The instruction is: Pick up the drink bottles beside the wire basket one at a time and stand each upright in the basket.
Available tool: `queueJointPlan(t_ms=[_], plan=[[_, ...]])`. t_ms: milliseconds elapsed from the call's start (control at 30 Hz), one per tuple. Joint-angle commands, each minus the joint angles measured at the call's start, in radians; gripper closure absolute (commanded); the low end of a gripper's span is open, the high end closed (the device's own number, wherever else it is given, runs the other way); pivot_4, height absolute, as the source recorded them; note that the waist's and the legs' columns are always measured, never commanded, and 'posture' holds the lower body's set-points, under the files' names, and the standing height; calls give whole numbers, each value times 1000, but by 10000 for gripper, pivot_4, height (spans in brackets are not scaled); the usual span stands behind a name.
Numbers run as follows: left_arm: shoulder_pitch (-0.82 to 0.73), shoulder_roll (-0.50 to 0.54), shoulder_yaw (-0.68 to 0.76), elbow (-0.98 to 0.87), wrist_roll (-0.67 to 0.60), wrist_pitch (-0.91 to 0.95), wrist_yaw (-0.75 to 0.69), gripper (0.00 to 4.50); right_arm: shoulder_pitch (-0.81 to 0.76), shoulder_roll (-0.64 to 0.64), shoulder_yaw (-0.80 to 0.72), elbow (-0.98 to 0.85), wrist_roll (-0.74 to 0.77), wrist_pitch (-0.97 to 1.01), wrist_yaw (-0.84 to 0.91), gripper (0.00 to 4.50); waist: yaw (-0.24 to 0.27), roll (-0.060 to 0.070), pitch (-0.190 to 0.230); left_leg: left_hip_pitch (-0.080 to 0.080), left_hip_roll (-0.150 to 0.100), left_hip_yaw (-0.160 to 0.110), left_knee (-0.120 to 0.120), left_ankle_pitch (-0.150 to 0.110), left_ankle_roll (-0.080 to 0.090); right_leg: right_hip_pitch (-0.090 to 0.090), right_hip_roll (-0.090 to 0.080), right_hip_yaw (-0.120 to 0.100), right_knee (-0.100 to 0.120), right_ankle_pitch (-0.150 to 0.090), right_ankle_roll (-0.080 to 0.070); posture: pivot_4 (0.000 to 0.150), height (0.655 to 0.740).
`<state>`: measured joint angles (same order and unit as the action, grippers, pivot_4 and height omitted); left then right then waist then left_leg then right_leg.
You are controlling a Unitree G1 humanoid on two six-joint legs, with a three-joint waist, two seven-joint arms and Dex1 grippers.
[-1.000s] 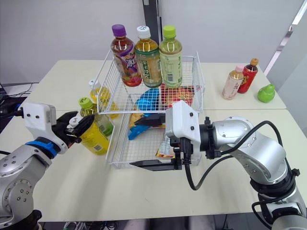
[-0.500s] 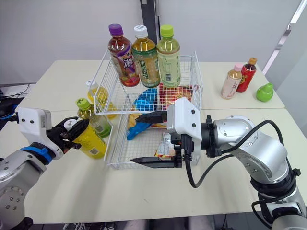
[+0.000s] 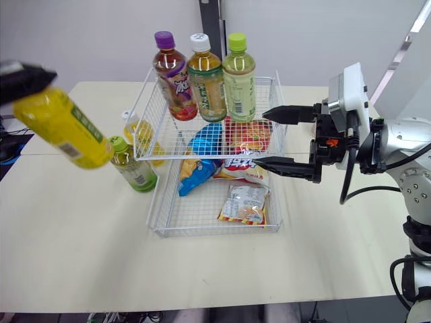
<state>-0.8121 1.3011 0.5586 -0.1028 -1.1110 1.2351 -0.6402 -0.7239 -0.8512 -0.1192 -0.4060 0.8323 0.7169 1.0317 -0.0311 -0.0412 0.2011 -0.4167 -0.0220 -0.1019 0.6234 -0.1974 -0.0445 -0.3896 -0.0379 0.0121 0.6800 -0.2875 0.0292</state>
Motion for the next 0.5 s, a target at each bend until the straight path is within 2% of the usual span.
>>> queueJointPlan(t_ms=[33, 167, 267, 400, 500], plan=[[-251, 64, -152, 136, 10, -52, -111, 31236, 11, -18, -38, -48, 34, 15, -12, 0, -8, 2, 1, 1, 0, 2, -1, 0, 0, -1, 0, 2, 0, 0, 0, 1500, 7400], [-547, 2, -362, 248, 87, -41, -225, 31236, 24, -23, -65, -71, 59, 34, -43, 0, -10, 3, 2, 0, 0, 3, -2, 0, 0, -2, 0, 2, 2, -2, 3, 1500, 7400], [-708, -100, -492, 315, 165, -44, -314, 31236, 31, -28, -78, -80, 79, 48, -60, 0, -8, 4, 2, -1, 0, 3, 0, 0, 0, -2, 0, 2, 1, -2, 4, 1500, 7400], [-776, -245, -619, 356, 292, -127, -401, 31236, 49, -28, -94, -91, 98, 62, -84, 0, -1, 4, 3, -1, 0, 3, 1, 0, 0, -1, -1, 3, 1, -2, 5, 1500, 7400], [-789, -354, -650, 393, 367, -197, -410, 31236, 72, -26, -109, -110, 116, 69, -112, 0, -1, 4, 3, -1, 0, 4, 1, 0, 0, -1, -1, 3, 1, -2, 3, 1500, 7400]])
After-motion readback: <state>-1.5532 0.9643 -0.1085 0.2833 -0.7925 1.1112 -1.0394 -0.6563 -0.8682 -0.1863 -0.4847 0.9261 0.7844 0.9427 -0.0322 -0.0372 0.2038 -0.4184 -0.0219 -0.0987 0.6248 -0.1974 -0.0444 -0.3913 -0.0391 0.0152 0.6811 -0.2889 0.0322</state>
